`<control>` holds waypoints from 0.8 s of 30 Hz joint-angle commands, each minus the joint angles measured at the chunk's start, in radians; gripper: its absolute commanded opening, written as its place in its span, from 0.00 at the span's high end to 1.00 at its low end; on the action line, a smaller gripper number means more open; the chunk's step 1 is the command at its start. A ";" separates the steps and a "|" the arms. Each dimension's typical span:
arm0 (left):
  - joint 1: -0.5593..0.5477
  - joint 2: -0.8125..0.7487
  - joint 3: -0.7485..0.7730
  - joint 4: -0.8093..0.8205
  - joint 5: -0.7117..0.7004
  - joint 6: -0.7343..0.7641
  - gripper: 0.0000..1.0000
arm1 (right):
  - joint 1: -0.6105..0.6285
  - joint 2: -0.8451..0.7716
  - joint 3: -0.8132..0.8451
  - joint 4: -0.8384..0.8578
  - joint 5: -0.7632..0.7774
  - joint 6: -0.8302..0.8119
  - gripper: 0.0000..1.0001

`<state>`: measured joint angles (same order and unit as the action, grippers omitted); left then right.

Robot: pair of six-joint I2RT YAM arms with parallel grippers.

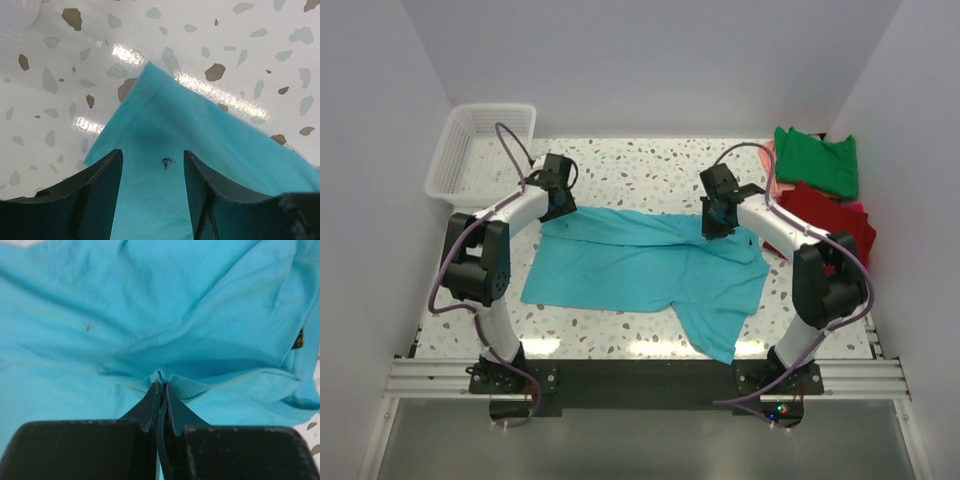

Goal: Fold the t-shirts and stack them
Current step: Fold the tshirt

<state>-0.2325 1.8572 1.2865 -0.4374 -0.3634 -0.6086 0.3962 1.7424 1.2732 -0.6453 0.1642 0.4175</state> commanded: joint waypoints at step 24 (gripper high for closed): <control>-0.007 0.155 0.185 -0.006 -0.016 0.007 0.43 | 0.198 -0.259 -0.229 -0.040 0.115 0.167 0.80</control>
<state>-0.2325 1.9896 1.4223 -0.4503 -0.3729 -0.6090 0.6029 1.5223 1.0019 -0.6571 0.1062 0.5728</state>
